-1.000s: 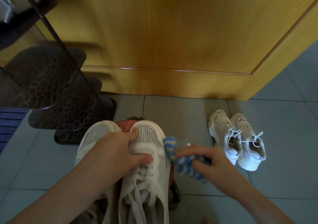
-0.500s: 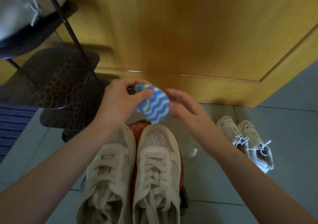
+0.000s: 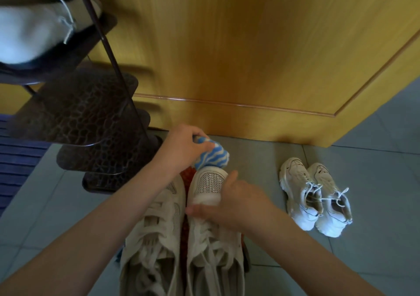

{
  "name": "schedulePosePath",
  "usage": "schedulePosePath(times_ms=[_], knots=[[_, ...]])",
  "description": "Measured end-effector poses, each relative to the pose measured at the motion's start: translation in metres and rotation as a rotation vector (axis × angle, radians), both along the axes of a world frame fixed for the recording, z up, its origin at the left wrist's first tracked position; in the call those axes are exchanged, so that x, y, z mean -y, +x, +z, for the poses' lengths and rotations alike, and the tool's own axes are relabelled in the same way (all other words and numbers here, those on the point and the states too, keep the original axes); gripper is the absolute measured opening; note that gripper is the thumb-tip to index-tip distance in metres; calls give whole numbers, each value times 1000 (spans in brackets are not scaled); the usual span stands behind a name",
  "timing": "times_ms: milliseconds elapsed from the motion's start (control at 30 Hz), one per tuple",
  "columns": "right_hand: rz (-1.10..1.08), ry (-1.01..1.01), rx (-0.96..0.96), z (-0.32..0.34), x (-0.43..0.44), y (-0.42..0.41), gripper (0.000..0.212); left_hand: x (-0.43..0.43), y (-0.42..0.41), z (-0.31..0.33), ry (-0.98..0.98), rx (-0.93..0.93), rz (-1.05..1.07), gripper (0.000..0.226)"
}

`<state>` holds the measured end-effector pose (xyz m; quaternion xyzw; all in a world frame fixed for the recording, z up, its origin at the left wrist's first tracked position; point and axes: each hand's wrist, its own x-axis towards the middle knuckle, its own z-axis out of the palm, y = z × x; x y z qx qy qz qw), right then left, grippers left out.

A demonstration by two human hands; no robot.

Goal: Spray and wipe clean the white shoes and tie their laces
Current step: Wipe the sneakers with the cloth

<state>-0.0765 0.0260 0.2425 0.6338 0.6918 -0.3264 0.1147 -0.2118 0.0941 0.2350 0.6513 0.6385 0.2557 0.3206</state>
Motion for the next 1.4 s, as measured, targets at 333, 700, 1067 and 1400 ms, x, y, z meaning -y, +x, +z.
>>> schedulePosePath(times_ms=[333, 700, 1067, 1400], knots=[[-180, 39, -203, -11, 15, 1, 85, 16, -7, 1, 0, 61, -72, 25], [-237, 240, -327, -19, 40, 24, 96, 22, -10, 11, -95, 124, -358, 26], [-364, 208, -396, -22, 38, 26, 87, 80, -10, 7, 102, -12, -217, 31], [-392, 181, -423, -24, 39, 29, 88, 92, -24, 32, -178, 33, -235, 21]])
